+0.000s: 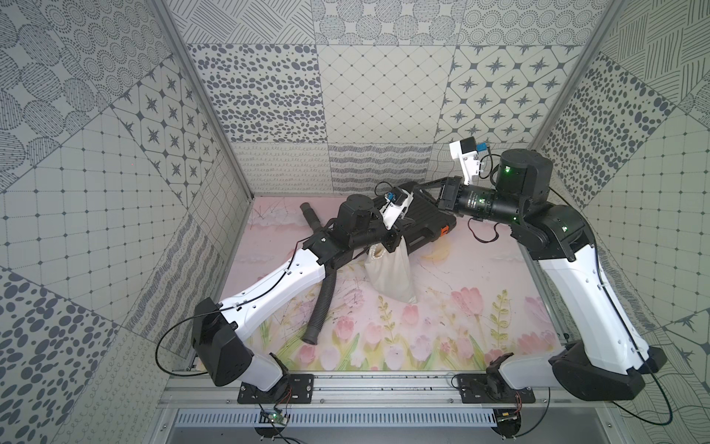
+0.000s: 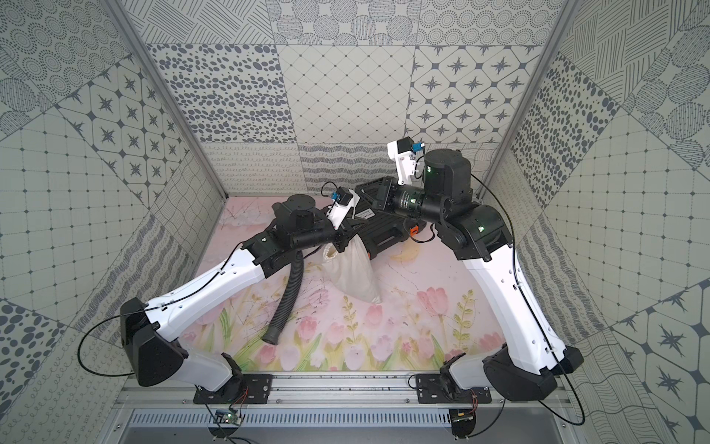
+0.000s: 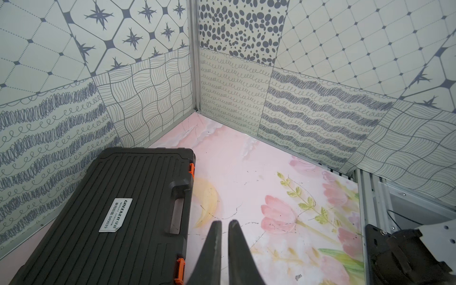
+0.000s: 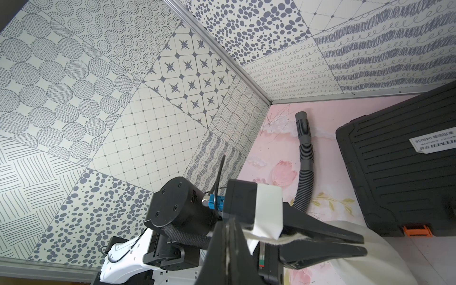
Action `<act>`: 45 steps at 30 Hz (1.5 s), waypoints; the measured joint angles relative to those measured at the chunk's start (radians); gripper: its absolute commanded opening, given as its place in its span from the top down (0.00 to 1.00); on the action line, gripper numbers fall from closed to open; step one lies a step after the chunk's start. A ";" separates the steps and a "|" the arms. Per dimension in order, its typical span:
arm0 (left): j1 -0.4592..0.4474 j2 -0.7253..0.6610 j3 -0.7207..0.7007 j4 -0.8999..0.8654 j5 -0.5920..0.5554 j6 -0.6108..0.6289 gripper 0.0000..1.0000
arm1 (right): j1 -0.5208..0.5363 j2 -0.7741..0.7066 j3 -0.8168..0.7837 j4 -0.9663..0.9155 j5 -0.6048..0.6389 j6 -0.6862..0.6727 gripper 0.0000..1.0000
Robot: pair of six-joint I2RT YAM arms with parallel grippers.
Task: Close the soil bag
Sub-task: Frap the soil bag at the center of the board.
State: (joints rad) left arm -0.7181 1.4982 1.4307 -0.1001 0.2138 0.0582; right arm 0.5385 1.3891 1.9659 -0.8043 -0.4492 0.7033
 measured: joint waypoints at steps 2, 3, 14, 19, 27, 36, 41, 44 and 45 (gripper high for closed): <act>0.000 -0.006 -0.002 -0.019 0.008 0.010 0.91 | -0.007 0.007 0.005 -0.003 -0.003 0.000 1.00; 0.000 -0.008 -0.002 -0.030 0.011 0.017 0.91 | -0.011 0.011 0.006 -0.004 -0.005 0.000 1.00; 0.000 -0.026 -0.072 -0.032 0.002 0.070 0.94 | -0.019 0.024 0.022 -0.076 -0.013 0.000 1.00; 0.000 -0.039 -0.109 0.004 -0.028 0.084 0.94 | -0.047 0.031 0.046 -0.117 -0.012 0.000 1.00; -0.001 -0.063 -0.123 0.034 -0.055 0.122 0.93 | -0.103 0.054 0.123 -0.153 -0.002 -0.001 1.00; -0.001 -0.065 -0.115 0.029 -0.060 0.158 0.94 | -0.128 0.055 0.178 -0.198 0.008 -0.004 1.00; -0.001 -0.071 -0.125 0.036 -0.060 0.174 0.95 | -0.156 0.058 0.211 -0.217 0.004 -0.005 1.00; -0.001 -0.074 -0.130 0.037 -0.062 0.181 0.95 | -0.175 0.059 0.212 -0.235 -0.001 -0.005 1.00; -0.001 -0.076 -0.133 0.039 -0.063 0.182 0.95 | -0.181 0.059 0.212 -0.240 -0.004 -0.005 1.00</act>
State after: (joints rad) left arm -0.7193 1.4220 1.2980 -0.0616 0.1513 0.2398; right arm 0.3576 1.4479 2.1784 -1.0447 -0.4530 0.6987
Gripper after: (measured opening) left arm 0.061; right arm 0.076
